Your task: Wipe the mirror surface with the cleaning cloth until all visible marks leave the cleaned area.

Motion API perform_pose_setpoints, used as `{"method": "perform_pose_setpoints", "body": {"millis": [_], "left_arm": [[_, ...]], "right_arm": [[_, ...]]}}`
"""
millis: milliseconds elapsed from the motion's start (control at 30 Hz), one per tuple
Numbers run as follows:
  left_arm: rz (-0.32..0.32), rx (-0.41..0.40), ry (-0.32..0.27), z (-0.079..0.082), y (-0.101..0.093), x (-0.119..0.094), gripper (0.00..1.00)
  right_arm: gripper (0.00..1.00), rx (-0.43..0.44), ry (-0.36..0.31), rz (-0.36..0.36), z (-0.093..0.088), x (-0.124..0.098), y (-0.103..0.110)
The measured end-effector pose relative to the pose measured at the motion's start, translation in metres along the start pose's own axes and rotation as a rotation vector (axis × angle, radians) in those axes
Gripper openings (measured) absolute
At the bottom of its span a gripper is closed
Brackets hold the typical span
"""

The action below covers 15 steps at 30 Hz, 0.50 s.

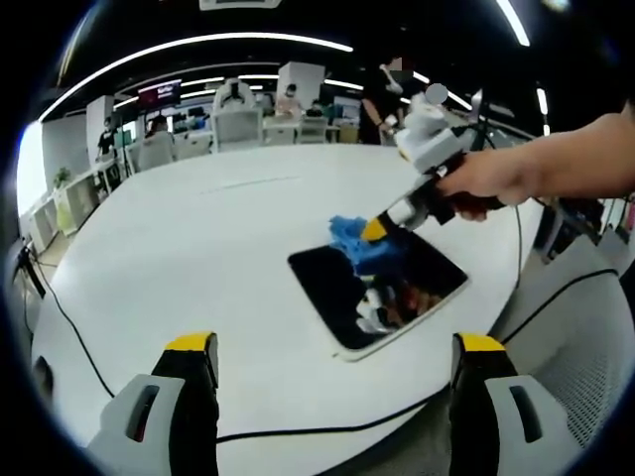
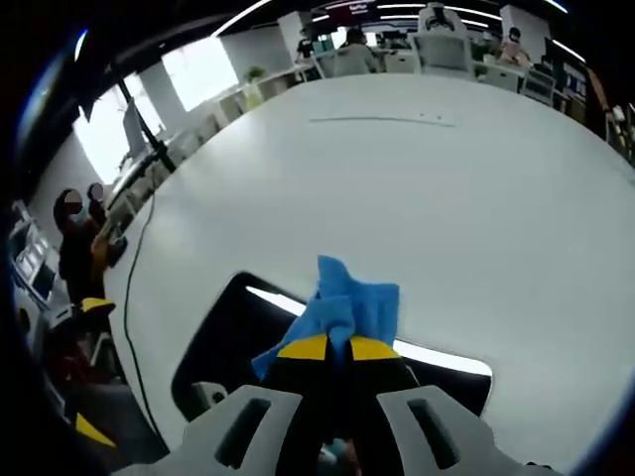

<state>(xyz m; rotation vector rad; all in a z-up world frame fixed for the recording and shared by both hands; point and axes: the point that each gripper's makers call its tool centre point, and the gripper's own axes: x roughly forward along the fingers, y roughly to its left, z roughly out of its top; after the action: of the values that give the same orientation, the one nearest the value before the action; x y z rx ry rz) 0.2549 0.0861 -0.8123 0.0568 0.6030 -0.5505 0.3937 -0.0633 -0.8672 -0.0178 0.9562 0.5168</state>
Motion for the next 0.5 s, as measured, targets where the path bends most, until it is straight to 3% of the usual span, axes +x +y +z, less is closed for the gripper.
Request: {"method": "perform_pose_setpoints", "body": {"millis": [500], "left_arm": [[0.000, 0.003, 0.003, -0.001, 0.000, 0.000, 0.98]], "right_arm": [[0.01, 0.020, 0.002, -0.022, -0.003, -0.005, -0.014]]}}
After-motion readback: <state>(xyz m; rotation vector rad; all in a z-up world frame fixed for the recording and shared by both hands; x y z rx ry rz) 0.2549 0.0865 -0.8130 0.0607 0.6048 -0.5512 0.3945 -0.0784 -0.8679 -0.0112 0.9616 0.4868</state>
